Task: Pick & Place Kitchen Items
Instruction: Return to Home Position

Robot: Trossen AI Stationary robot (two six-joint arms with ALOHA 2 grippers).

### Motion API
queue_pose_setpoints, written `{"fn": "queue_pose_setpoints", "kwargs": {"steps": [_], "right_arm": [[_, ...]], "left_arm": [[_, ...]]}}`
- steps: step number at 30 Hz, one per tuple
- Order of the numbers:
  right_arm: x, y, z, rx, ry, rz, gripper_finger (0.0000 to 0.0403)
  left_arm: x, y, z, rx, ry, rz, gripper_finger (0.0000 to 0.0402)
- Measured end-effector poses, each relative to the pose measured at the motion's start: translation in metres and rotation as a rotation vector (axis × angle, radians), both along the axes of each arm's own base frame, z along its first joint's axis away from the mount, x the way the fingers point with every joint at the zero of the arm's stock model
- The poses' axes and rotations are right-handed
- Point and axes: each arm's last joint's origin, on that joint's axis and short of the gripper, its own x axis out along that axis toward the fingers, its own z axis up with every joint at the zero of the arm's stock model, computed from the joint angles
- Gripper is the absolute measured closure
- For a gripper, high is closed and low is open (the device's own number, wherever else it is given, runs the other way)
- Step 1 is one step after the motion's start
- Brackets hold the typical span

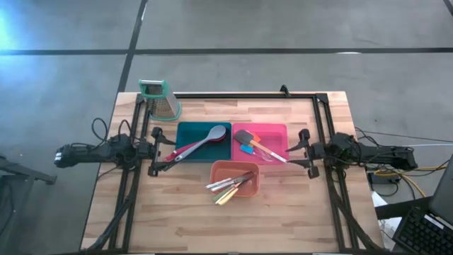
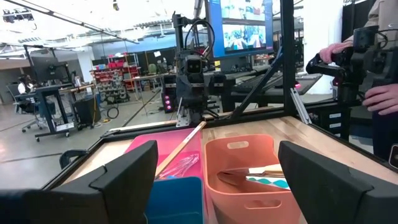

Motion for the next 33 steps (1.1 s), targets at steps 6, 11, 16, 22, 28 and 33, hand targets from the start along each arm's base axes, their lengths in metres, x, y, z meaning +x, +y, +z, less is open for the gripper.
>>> {"fn": "queue_pose_setpoints", "kwargs": {"steps": [6, 11, 16, 22, 28, 33], "right_arm": [[-0.0037, -0.0003, 0.005, -0.014, -0.062, -0.013, 0.0227], [-0.0019, -0.0025, 0.0023, 0.041, -0.022, -0.039, 0.0224], [-0.0002, -0.0015, 0.0002, 0.062, 0.007, -0.027, 0.0218], [-0.0039, 0.004, 0.006, -0.073, -0.078, 0.026, 0.0222], [-0.0036, 0.003, 0.0042, -0.036, -0.059, 0.0, 0.023], [-0.0035, 0.0029, 0.0041, -0.013, -0.055, -0.004, 0.0231]], "left_arm": [[0.0, 0.0, 0.0, 0.0, 0.0, 0.0, 0.0064], [0.0, 0.0, -0.0001, 0.0, 0.001, 0.0, 0.0064], [0.0, 0.0, -0.0001, 0.0, 0.001, 0.0, 0.0064], [0.0001, 0.0, -0.0001, 0.0, 0.001, 0.0, 0.0064], [0.0004, 0.0, -0.0007, 0.0, 0.008, 0.0, 0.0064], [0.0004, 0.0, -0.0012, 0.0, 0.014, 0.0, 0.0064]]}}
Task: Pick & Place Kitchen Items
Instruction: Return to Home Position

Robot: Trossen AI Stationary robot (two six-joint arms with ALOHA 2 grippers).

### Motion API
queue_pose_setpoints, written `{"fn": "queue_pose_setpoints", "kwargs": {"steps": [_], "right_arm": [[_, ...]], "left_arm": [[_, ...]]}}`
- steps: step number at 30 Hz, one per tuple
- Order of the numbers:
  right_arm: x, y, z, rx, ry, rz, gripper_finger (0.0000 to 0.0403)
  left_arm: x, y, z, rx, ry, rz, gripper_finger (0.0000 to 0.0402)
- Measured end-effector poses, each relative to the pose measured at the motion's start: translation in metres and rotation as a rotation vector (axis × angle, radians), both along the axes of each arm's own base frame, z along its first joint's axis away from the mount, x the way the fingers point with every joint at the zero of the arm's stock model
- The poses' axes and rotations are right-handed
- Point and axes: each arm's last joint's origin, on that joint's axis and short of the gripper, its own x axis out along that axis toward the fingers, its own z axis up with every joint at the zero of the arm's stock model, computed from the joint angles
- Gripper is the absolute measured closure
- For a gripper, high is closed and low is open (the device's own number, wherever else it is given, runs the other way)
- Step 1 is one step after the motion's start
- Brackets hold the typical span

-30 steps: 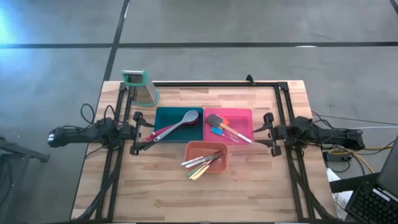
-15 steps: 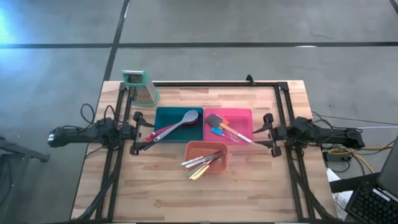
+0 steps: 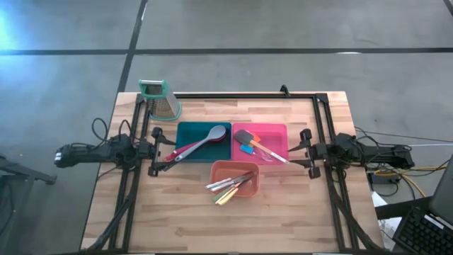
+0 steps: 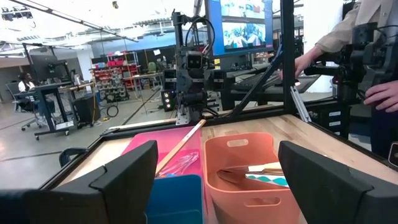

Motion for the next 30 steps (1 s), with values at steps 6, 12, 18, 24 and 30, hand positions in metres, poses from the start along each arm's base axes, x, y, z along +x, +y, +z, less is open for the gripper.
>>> {"fn": "queue_pose_setpoints", "kwargs": {"steps": [6, 12, 18, 24, 30], "right_arm": [[0.0, 0.0, -0.0001, 0.03, 0.005, 0.002, 0.0223], [0.0, 0.0, -0.0001, 0.07, 0.011, 0.004, 0.0218], [0.0, 0.0, -0.0001, 0.072, 0.012, 0.005, 0.022], [0.0, 0.0, -0.0001, 0.069, 0.011, 0.005, 0.0216], [0.0, 0.0001, -0.0001, 0.068, 0.011, 0.005, 0.0218]], "left_arm": [[0.0, 0.0, 0.0, 0.0, 0.0, 0.0, 0.0064], [0.0, 0.0, -0.0001, 0.0, 0.001, 0.0, 0.0064], [0.0, 0.0, -0.0001, 0.0, 0.001, 0.0, 0.0064], [0.0, 0.0, -0.0001, 0.0, 0.001, 0.0, 0.0064], [0.0, 0.0, -0.0001, 0.0, 0.001, 0.0, 0.0064]]}}
